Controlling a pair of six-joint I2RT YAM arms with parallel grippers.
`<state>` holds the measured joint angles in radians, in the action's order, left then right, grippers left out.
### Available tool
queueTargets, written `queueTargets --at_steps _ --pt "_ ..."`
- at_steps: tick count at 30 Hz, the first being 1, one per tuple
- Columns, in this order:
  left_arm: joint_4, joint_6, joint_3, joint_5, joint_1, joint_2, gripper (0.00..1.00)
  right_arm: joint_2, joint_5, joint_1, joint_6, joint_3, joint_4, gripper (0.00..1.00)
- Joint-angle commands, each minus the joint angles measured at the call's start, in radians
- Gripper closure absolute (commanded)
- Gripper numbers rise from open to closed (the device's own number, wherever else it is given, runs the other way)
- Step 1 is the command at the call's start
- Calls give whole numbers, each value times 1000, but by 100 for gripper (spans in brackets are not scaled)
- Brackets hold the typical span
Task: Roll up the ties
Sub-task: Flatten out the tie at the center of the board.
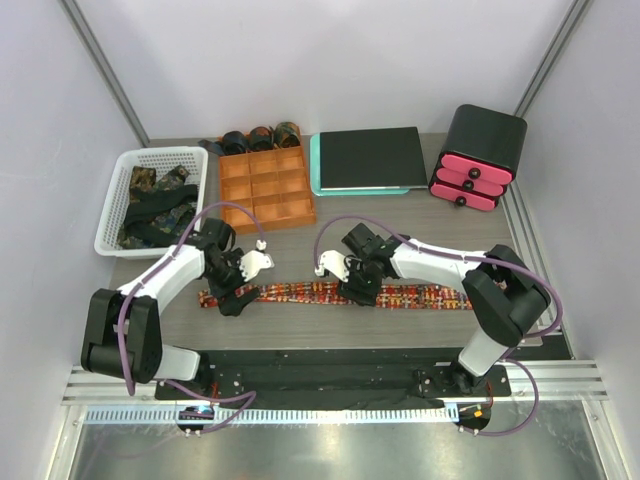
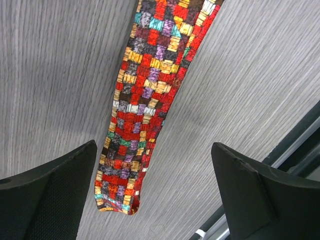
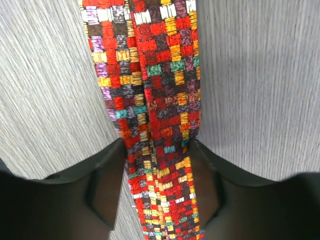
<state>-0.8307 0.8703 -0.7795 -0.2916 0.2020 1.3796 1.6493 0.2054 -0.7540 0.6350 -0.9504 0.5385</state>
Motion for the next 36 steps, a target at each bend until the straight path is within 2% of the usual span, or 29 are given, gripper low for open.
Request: queueTargets --at_steps 1,2,6,10,13,14,17,21,29,30,31,32,33,34,35,36 --pt "5 -11 -18 -40 -16 6 5 12 9 1 11 -5 -3 48" --pt "10 -7 -15 -40 -16 6 6 7 0 1 9 -2 -9 55" --pt "36 28 8 -5 -15 13 10 -22 -73 1 23 42 -37 69" --pt "64 44 3 -6 -16 39 14 -66 -107 1 67 104 -54 69" --pt "82 56 -15 -4 -15 68 20 -101 -139 1 89 162 -66 58" --pt "84 62 -20 -7 -15 90 22 -129 -150 1 107 180 -72 58" --pt "91 85 -38 -7 -9 136 32 -193 -201 1 172 257 -107 57" --pt "99 84 -78 -26 14 179 52 -240 -271 1 235 318 -135 58" --pt "50 124 -86 -63 36 115 58 -296 -279 1 292 337 -127 65" --pt "51 128 -70 -57 36 101 58 -313 -275 1 293 343 -126 61" --pt "53 133 -64 -55 37 79 58 -333 -276 -1 302 341 -112 50" --pt "53 134 -57 -55 36 70 57 -338 -281 -2 311 338 -104 47" --pt "53 147 -41 -60 36 58 53 -342 -288 -1 316 335 -98 44" --pt "61 148 -37 -69 34 21 50 -347 -305 1 319 329 -78 24" --pt "65 144 -32 -76 34 0 45 -355 -310 1 315 322 -66 16" --pt "64 138 -38 -86 36 -25 31 -361 -304 2 312 290 -46 10"
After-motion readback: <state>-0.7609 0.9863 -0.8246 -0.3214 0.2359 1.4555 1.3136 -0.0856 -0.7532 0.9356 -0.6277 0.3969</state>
